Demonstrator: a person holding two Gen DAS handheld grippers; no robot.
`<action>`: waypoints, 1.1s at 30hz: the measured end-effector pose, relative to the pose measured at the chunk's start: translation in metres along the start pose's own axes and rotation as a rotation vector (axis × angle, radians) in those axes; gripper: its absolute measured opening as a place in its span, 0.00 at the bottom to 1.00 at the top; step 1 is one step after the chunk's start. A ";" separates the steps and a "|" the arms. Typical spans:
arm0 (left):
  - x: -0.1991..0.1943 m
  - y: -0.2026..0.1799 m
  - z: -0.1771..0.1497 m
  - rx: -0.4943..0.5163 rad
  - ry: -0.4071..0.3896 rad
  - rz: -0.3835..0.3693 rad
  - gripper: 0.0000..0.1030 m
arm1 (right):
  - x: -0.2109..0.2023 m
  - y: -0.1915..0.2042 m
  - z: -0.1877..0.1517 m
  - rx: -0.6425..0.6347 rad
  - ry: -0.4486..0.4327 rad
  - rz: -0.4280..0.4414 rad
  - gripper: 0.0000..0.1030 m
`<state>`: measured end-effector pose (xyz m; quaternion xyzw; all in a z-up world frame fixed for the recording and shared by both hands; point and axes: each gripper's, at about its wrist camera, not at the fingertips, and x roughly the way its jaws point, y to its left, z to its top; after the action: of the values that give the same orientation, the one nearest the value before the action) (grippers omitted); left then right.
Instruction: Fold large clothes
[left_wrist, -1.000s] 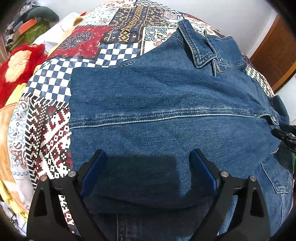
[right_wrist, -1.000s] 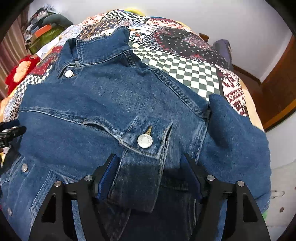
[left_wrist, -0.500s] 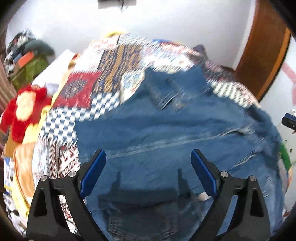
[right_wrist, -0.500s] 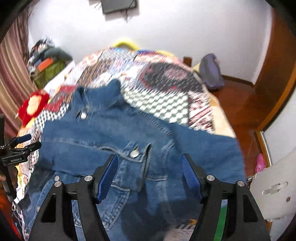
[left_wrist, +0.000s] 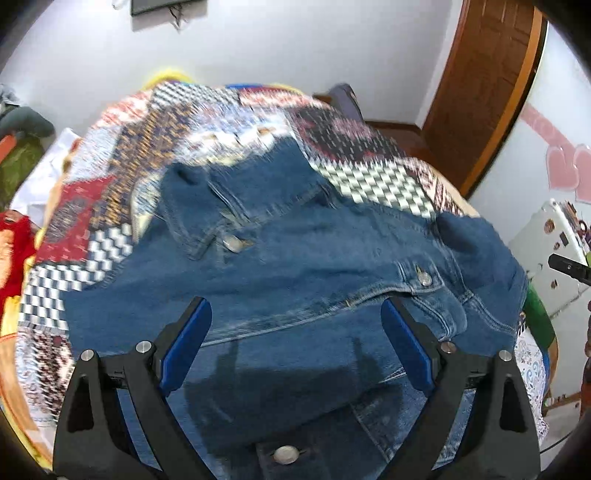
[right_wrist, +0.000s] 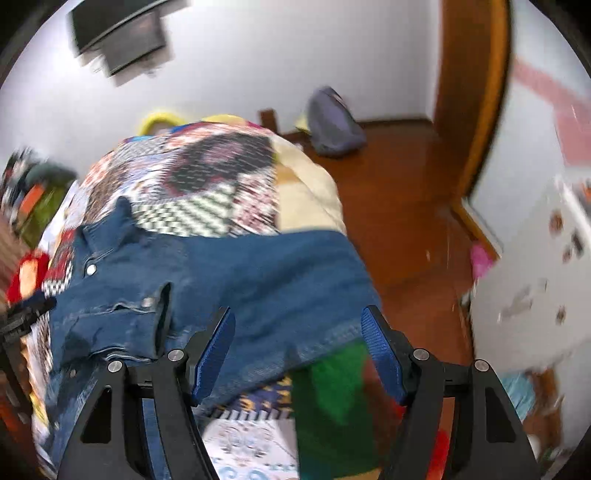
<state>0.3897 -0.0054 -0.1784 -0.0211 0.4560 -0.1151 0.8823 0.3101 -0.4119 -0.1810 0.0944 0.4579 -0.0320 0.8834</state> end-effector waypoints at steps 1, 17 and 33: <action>0.010 -0.003 -0.002 0.000 0.024 0.000 0.91 | 0.007 -0.012 -0.003 0.046 0.017 0.012 0.67; 0.061 -0.002 -0.025 0.006 0.190 -0.003 0.91 | 0.111 -0.080 -0.008 0.464 0.177 0.243 0.68; 0.024 0.005 -0.022 -0.020 0.117 0.004 0.91 | 0.050 -0.028 0.043 0.285 -0.081 0.262 0.11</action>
<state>0.3865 -0.0044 -0.2111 -0.0222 0.5078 -0.1099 0.8541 0.3702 -0.4458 -0.2015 0.2761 0.3965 0.0149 0.8754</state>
